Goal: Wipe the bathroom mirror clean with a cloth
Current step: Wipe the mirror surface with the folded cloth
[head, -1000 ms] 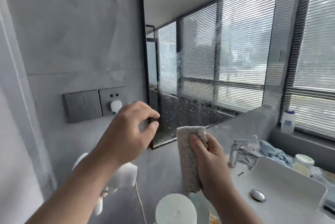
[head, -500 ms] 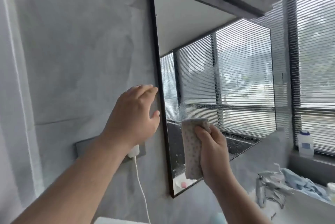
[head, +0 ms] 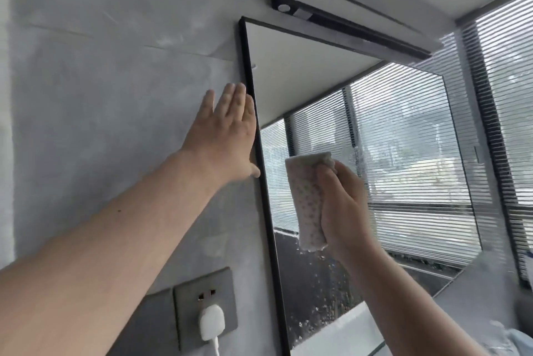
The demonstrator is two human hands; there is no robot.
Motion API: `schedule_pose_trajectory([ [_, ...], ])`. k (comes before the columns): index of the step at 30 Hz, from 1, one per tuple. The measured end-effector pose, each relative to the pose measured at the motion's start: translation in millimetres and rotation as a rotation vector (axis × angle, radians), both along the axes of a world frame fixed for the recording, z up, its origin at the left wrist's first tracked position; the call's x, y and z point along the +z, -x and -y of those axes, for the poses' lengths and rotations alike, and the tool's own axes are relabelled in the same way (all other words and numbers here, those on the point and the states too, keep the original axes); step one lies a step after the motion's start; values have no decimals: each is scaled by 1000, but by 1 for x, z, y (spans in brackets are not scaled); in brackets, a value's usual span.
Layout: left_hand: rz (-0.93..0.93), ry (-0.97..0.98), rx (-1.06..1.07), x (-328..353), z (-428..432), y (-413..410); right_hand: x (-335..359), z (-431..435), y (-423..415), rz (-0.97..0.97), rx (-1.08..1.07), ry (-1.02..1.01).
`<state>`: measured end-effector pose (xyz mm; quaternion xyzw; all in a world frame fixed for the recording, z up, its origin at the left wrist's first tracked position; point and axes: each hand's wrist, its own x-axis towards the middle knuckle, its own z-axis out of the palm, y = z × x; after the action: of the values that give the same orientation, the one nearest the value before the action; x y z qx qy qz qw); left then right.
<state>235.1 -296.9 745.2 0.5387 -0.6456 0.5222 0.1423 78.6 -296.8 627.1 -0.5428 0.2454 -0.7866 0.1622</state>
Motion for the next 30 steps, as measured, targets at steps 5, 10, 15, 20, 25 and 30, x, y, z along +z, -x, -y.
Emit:
schedule_pose_trajectory([
  [5,72,43,107,42,15,-4,50,26,10,-131,-250,128],
  [10,110,51,97,88,35,-7,103,42,17,-253,-483,237],
  [15,190,52,42,98,61,-15,173,62,25,-421,-674,449],
  [20,206,152,-4,94,71,-17,245,91,17,-509,-915,681],
  [25,196,175,-39,93,78,-19,284,113,2,-609,-928,648],
  [30,205,177,-37,93,78,-18,276,123,-1,-566,-830,624],
])
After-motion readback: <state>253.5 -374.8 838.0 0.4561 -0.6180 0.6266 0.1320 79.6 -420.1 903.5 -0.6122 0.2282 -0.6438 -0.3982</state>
